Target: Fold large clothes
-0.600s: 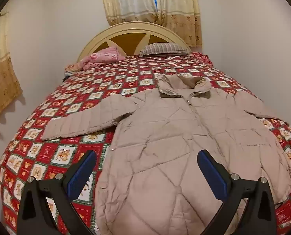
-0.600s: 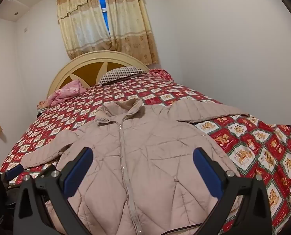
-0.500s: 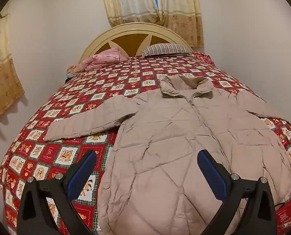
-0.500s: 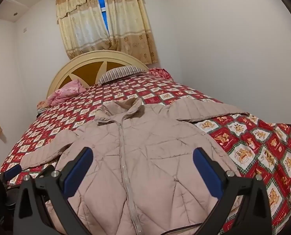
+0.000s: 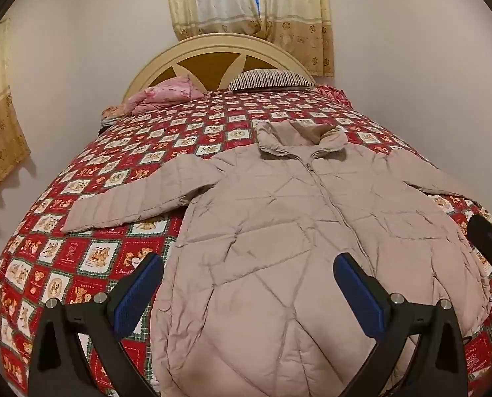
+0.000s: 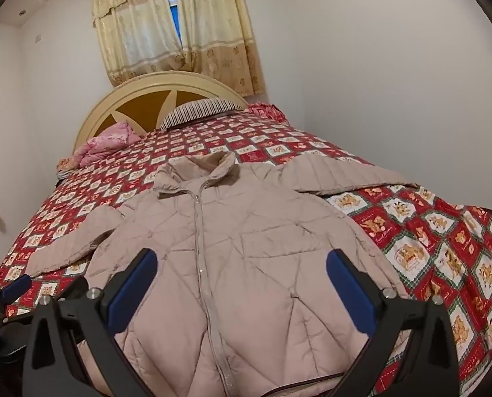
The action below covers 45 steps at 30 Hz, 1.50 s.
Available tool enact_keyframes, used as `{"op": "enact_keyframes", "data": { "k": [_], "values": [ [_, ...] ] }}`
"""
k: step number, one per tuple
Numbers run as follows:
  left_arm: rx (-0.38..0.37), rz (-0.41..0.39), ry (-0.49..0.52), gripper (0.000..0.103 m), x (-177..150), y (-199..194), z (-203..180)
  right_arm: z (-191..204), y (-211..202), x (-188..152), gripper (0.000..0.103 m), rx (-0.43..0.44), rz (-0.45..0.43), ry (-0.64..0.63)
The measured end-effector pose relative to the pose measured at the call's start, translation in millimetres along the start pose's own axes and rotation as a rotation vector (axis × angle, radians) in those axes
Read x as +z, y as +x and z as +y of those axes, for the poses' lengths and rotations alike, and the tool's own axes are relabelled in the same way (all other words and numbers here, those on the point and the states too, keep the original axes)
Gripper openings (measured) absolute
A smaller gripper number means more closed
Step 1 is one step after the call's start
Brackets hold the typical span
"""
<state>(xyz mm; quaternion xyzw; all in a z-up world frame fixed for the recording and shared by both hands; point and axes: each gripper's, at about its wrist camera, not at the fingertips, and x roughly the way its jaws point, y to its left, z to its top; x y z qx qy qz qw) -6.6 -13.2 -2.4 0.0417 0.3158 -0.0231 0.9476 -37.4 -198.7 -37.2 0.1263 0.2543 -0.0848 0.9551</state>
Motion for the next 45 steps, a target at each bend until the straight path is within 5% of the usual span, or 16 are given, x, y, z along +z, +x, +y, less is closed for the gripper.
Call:
{"op": "enact_keyframes", "data": {
  "k": [45],
  "values": [
    [-0.045,0.008,-0.011,0.102,-3.5,-0.6,2.3,3.7,7.8,-6.6,0.103,-0.003,0.053,0.001]
  ]
}}
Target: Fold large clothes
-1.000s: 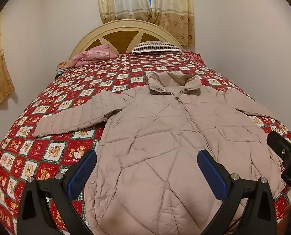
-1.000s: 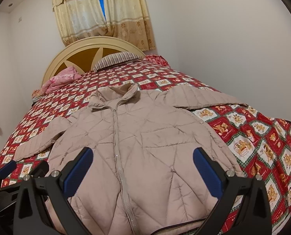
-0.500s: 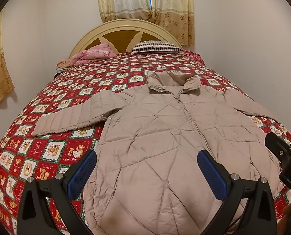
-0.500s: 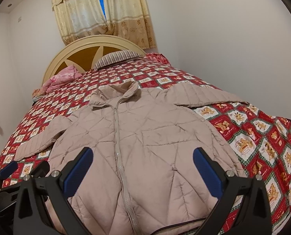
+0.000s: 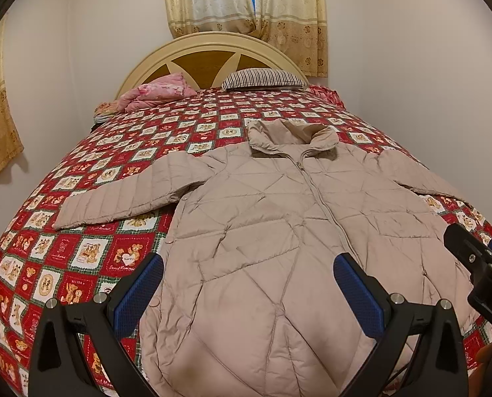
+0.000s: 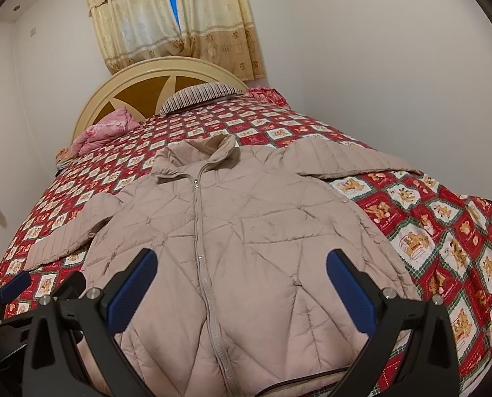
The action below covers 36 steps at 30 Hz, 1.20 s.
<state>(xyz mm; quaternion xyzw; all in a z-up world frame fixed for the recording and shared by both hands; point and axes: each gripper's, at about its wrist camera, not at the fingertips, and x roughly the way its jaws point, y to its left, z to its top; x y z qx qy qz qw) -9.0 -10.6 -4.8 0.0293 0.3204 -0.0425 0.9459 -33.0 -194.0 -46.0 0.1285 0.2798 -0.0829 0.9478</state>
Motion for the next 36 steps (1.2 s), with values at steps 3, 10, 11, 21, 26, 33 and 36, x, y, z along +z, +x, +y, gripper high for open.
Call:
{"op": "enact_keyframes", "data": {
  "k": [3,10,11,21,26,33,36],
  "values": [
    [-0.001,0.002,0.003,0.102,-1.0,0.0,-0.9,0.0,0.1,0.0,0.103,0.001,0.001,0.002],
    [-0.003,0.006,0.005,0.102,-3.0,1.1,-3.9,-0.8,0.5,0.3,0.103,0.0,0.002,0.0],
    [-0.005,0.006,0.007,0.102,-3.2,1.4,-4.5,0.3,0.6,-0.8,0.103,-0.002,0.003,0.001],
    [-0.004,0.005,0.014,0.102,-3.9,2.3,-6.4,-3.2,5.9,-0.9,0.103,-0.002,0.019,0.003],
    [-0.008,0.014,0.016,0.102,-5.5,5.6,-8.2,-5.0,8.5,-1.1,0.103,-0.006,0.032,0.007],
    [-0.026,0.033,0.013,0.102,-4.9,23.1,-5.8,-16.6,19.4,2.9,0.103,-0.021,0.041,0.014],
    [-0.029,0.054,0.008,0.102,0.4,45.6,2.0,-35.6,29.9,9.8,0.103,-0.049,0.031,0.037]
  ]
}}
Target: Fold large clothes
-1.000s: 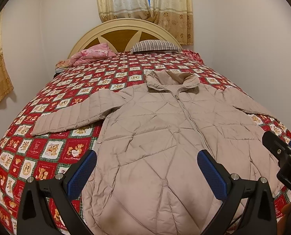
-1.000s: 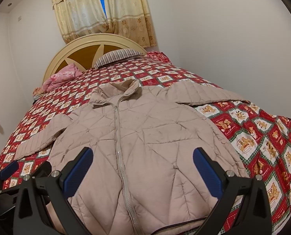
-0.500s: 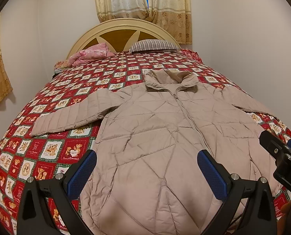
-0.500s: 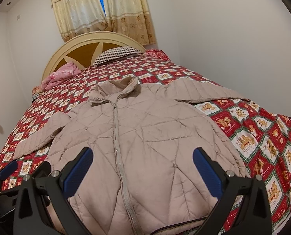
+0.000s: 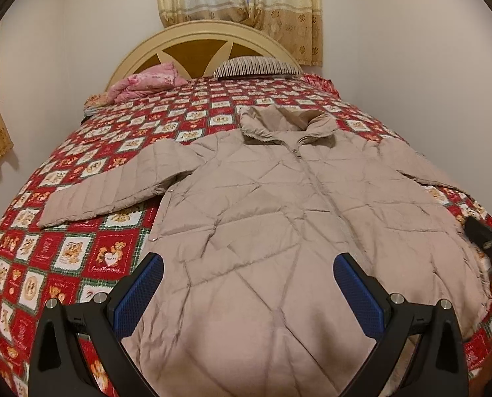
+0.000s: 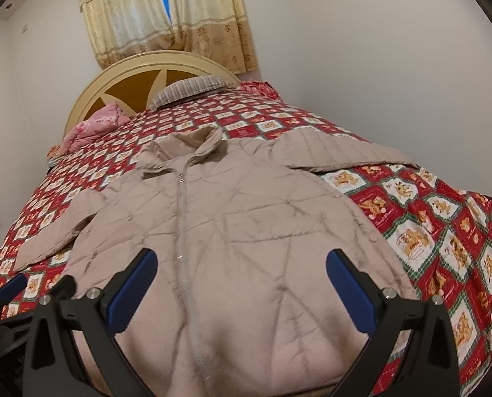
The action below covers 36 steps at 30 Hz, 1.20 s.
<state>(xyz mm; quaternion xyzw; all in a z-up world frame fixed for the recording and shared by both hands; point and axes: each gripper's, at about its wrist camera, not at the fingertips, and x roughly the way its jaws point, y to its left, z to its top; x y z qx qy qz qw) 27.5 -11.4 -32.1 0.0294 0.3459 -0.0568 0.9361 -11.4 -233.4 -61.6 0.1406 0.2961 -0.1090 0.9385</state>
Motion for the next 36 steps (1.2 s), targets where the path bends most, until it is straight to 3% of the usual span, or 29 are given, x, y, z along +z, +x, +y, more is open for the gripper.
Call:
{"op": "enact_keyframes", "data": {
  "k": [4,7,10,13,15,18,23,27,31,33,34,35,36],
  "values": [
    [0.007,0.022,-0.022,0.102,16.3,33.3,15.4,-51.8,19.0,27.5,0.103,-0.035,-0.022,0.118],
    [0.027,0.034,-0.036,0.102,32.2,61.3,25.3,-99.6,41.9,58.1,0.095,-0.041,-0.035,0.23],
    [0.064,0.014,-0.05,0.102,40.1,88.0,34.2,-148.1,79.0,83.3,0.094,-0.078,-0.009,0.317],
    [0.114,0.017,-0.049,0.102,41.3,118.7,39.4,-199.0,120.8,95.9,0.084,-0.087,0.031,0.441],
    [0.137,0.047,-0.053,0.102,38.4,139.7,42.8,-231.7,148.1,101.7,0.079,-0.11,0.048,0.515],
    [0.091,0.127,-0.095,0.102,31.2,167.3,48.4,-274.1,184.7,105.4,0.078,-0.123,0.08,0.635],
    [0.082,0.164,-0.111,0.102,22.8,179.6,47.0,-304.8,221.6,101.4,0.077,-0.134,0.129,0.783],
    [0.084,0.18,-0.108,0.102,22.0,185.5,45.3,-310.1,239.5,118.9,0.077,-0.166,0.104,0.769],
    [0.08,0.186,-0.115,0.102,23.1,189.6,45.7,-333.9,253.3,117.7,0.077,-0.179,0.065,0.888],
    [0.079,0.187,-0.116,0.102,23.1,190.2,45.7,-342.0,257.7,122.1,0.069,-0.22,0.069,0.887],
    [0.078,0.188,-0.116,0.102,23.2,190.6,45.8,-344.3,259.4,124.5,0.054,-0.245,0.084,0.871],
    [0.078,0.188,-0.117,0.102,23.1,190.6,46.0,-346.5,260.9,126.1,0.028,-0.266,0.104,0.853],
    [0.077,0.187,-0.117,0.102,23.2,190.6,46.0,-350.1,261.3,126.6,0.015,-0.233,0.108,0.84]
  ]
}}
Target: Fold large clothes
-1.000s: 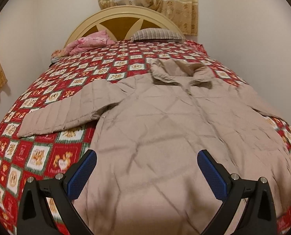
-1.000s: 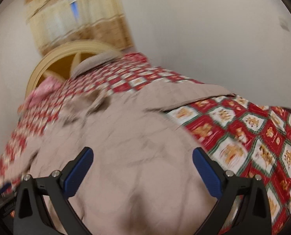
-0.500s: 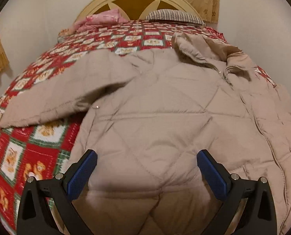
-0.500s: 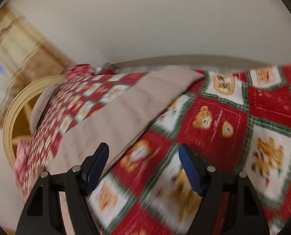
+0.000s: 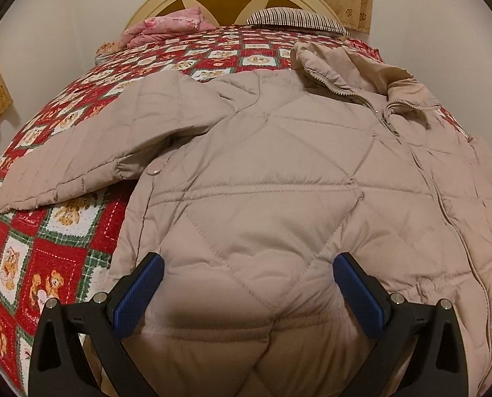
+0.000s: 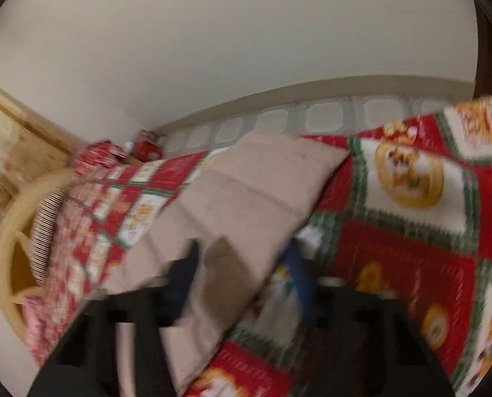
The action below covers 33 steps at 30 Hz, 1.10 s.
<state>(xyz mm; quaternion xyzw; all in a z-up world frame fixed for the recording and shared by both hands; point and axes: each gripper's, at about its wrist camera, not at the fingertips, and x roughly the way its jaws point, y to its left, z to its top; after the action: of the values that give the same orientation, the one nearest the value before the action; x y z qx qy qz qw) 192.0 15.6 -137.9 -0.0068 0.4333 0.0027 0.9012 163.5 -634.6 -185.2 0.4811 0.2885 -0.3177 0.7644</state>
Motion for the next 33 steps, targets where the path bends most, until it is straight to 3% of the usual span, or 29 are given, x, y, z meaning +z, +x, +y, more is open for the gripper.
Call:
{"op": "enact_keyframes", "data": {
  "k": [2,8,13,17,21,25,28,31,33],
  "values": [
    [-0.001,0.0,-0.001,0.102,0.1,0.1,-0.2,-4.3,-2.2,5.0,0.01,0.087,0.018,0.004],
    [-0.006,-0.002,-0.004,0.102,0.4,0.8,0.1,32.2,-78.5,-0.5,0.01,0.29,-0.129,-0.185],
    [-0.017,-0.004,-0.012,0.102,-0.1,-0.6,2.5,77.6,-133.6,-27.6,0.01,0.502,-0.1,-0.289],
    [-0.021,-0.005,-0.015,0.102,-0.7,-1.5,2.8,135.1,-170.8,-81.1,0.009,0.624,-0.02,-0.497],
    [-0.026,-0.007,-0.019,0.102,-0.8,-2.1,3.0,194.7,-186.9,-165.6,0.009,0.743,0.111,-0.696],
    [-0.039,-0.01,-0.029,0.102,-1.0,-3.2,5.8,218.5,-176.1,-236.5,0.009,0.805,0.254,-0.802],
    [-0.044,-0.011,-0.032,0.102,-0.8,-3.2,6.9,224.6,-158.0,-288.6,0.009,0.772,0.35,-0.88],
    [-0.047,-0.011,-0.034,0.102,-0.7,-3.2,7.2,213.5,-154.6,-289.1,0.011,0.674,0.297,-0.862],
    [-0.052,-0.012,-0.038,0.102,-0.6,-3.1,7.6,189.7,-151.4,-251.4,0.031,0.629,0.213,-0.757]
  ]
}}
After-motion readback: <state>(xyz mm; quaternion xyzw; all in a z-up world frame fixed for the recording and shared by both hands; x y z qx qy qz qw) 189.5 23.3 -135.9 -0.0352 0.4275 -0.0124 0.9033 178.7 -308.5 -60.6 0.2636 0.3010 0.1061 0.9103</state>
